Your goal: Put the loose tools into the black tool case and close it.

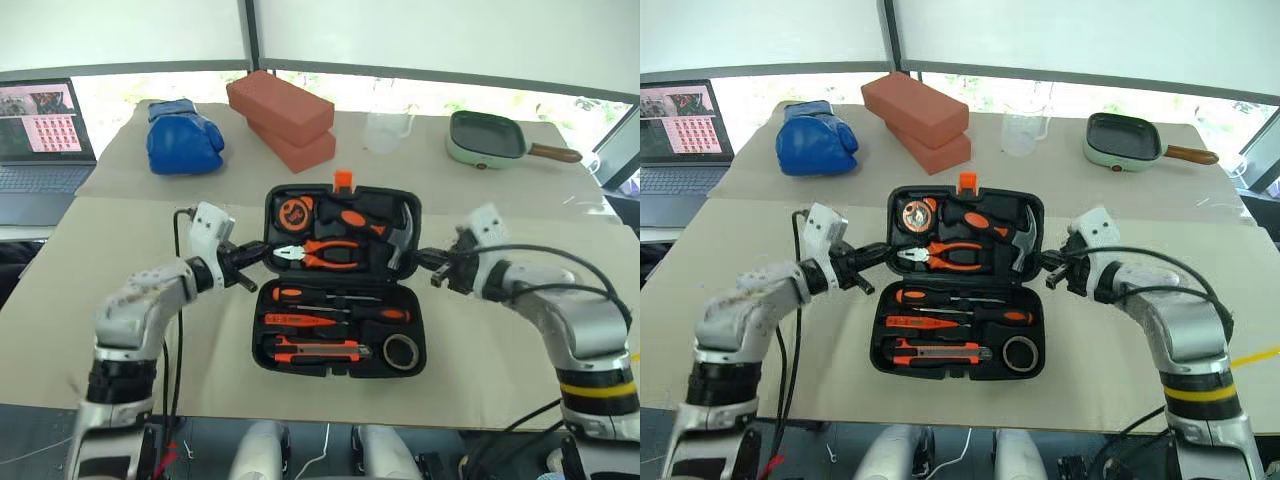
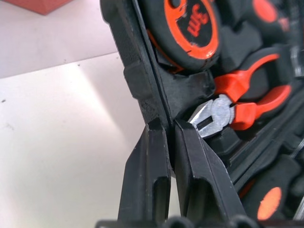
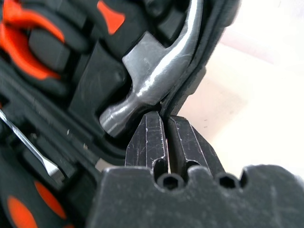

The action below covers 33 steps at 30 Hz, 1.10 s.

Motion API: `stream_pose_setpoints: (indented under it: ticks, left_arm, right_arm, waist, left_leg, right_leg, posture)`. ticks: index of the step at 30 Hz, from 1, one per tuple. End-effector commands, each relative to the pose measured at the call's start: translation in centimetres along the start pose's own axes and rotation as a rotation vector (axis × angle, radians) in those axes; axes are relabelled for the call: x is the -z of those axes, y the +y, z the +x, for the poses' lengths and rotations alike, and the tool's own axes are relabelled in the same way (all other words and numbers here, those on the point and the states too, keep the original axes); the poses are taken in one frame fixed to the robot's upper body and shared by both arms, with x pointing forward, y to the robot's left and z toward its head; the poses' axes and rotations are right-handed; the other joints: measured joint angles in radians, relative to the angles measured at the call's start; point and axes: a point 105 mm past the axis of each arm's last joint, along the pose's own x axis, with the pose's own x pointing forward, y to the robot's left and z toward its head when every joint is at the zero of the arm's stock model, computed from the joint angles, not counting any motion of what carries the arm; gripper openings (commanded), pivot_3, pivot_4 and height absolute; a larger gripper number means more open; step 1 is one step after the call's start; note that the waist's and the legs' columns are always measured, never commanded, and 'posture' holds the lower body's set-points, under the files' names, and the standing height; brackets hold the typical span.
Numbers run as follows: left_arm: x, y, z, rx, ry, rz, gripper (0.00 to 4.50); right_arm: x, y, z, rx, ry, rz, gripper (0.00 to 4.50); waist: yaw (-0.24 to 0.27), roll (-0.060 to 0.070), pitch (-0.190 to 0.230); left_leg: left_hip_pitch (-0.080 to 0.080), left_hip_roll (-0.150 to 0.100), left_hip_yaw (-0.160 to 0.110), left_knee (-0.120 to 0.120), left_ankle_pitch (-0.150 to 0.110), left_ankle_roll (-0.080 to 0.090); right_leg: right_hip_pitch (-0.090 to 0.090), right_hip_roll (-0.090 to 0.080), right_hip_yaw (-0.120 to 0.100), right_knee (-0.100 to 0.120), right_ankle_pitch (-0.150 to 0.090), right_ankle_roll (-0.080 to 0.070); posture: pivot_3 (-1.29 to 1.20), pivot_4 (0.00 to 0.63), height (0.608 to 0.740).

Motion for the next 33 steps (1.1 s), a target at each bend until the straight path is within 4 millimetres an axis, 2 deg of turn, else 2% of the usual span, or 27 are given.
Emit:
stream_pose_setpoints:
  ticks: [1, 5, 9, 15, 18, 20, 21, 24, 27, 29, 31, 33]
  left_arm:
    - [-0.1, -1.5, -0.4, -0.014, -0.069, 0.203, 0.03]
    - [0.1, -1.4, -1.2, -0.123, -0.129, 0.351, 0.03]
    - [0.0, -1.5, -2.3, -0.180, -0.180, 0.482, 0.03]
    - [0.8, -1.2, -4.6, -0.244, -0.183, 0.552, 0.03]
    - [1.7, -1.2, -5.5, -0.262, -0.155, 0.547, 0.03]
    - [2.2, -1.2, -6.0, -0.280, -0.141, 0.522, 0.78]
    - [2.2, -1.2, -6.3, -0.292, -0.139, 0.512, 0.99]
    - [2.5, -1.5, -7.1, -0.296, -0.121, 0.495, 2.06]
    - [2.2, -1.3, -9.8, -0.336, -0.081, 0.482, 3.03]
    - [2.6, -1.0, -12.1, -0.354, -0.016, 0.458, 3.73]
    - [3.3, -0.6, -13.4, -0.354, 0.053, 0.406, 4.33]
    - [3.9, 0.0, -13.9, -0.327, 0.117, 0.339, 4.47]
  right_arm:
    - [-1.4, 1.9, -0.9, -0.022, -0.098, -0.215, 0.00]
    - [0.8, 2.3, -1.7, 0.042, -0.098, -0.329, 0.00]
    - [2.2, 2.5, -2.5, 0.085, -0.119, -0.424, 0.00]
    - [2.8, 3.0, -3.8, 0.128, -0.184, -0.576, 0.00]
    - [4.1, 3.5, -4.4, 0.124, -0.180, -0.633, 0.00]
    - [4.8, 4.3, -5.0, 0.093, -0.187, -0.681, 0.78]
    - [4.9, 4.9, -5.2, 0.074, -0.198, -0.712, 0.97]
    - [5.2, 6.1, -6.1, 0.034, -0.208, -0.744, 1.92]
    - [6.0, 6.9, -8.2, -0.044, -0.170, -0.787, 2.91]
    - [7.1, 7.5, -9.8, -0.123, -0.094, -0.730, 3.61]
    - [8.5, 8.4, -11.2, -0.223, -0.002, -0.616, 4.32]
    - [9.8, 10.0, -12.8, -0.363, 0.095, -0.474, 4.46]
  waist:
    - [0.000, 0.001, 0.000]
    - [0.002, 0.001, -0.002]
    - [0.003, 0.001, -0.002]
    - [-0.002, 0.001, -0.003]
    - [-0.006, 0.002, -0.004]
    - [-0.007, 0.003, -0.004]
    - [-0.007, 0.003, -0.004]
    - [-0.010, 0.003, -0.004]
    - [-0.016, 0.003, -0.004]
    - [-0.017, 0.003, -0.004]
    - [-0.017, 0.003, -0.004]
    - [-0.007, 0.003, -0.004]
  left_leg:
    - [0.001, 0.000, 0.001, 0.000, -0.001, 0.000]
    - [0.005, 0.001, 0.000, 0.000, -0.003, 0.002]
    - [0.010, 0.001, 0.001, 0.000, -0.004, 0.002]
    - [0.010, 0.002, 0.001, 0.000, -0.004, 0.002]
    - [0.010, 0.002, 0.001, -0.001, -0.004, 0.002]
    - [0.011, 0.002, 0.002, -0.001, -0.004, 0.002]
    - [0.011, 0.002, 0.002, -0.001, -0.004, 0.002]
    - [0.012, 0.002, 0.002, -0.001, -0.004, 0.002]
    - [0.013, 0.003, 0.003, 0.000, -0.004, 0.001]
    - [0.014, 0.004, 0.003, 0.000, -0.004, 0.001]
    - [0.016, 0.005, 0.003, -0.001, -0.004, 0.002]
    - [0.023, 0.006, 0.002, -0.002, -0.005, 0.001]
  right_leg:
    - [0.000, 0.000, 0.000, 0.000, 0.000, 0.000]
    - [0.007, 0.000, -0.001, -0.010, 0.000, 0.000]
    - [0.011, 0.000, 0.000, -0.010, 0.000, 0.001]
    - [0.011, 0.001, 0.000, -0.010, 0.000, 0.000]
    - [0.011, 0.001, 0.000, -0.010, 0.000, 0.000]
    - [0.011, 0.001, 0.000, -0.010, 0.000, 0.000]
    - [0.011, 0.001, 0.000, -0.010, 0.000, 0.000]
    - [0.012, 0.001, 0.000, -0.009, 0.000, 0.000]
    - [0.012, 0.001, 0.001, -0.008, 0.000, 0.000]
    - [0.013, 0.001, 0.001, -0.009, 0.000, 0.000]
    - [0.015, 0.000, 0.001, -0.010, -0.001, 0.000]
    - [0.024, 0.000, -0.001, -0.012, -0.003, -0.002]
  posture:
    - [0.00, 0.150, 0.738]
    - [0.00, 0.150, 0.738]
    - [0.00, 0.150, 0.738]
    - [0.00, 0.150, 0.738]
    - [0.00, 0.150, 0.738]
    - [0.00, 0.150, 0.738]
    - [0.00, 0.150, 0.738]
    - [0.00, 0.150, 0.738]
    - [0.00, 0.150, 0.738]
    - [0.00, 0.150, 0.738]
    - [0.00, 0.150, 0.738]
    - [0.00, 0.150, 0.738]
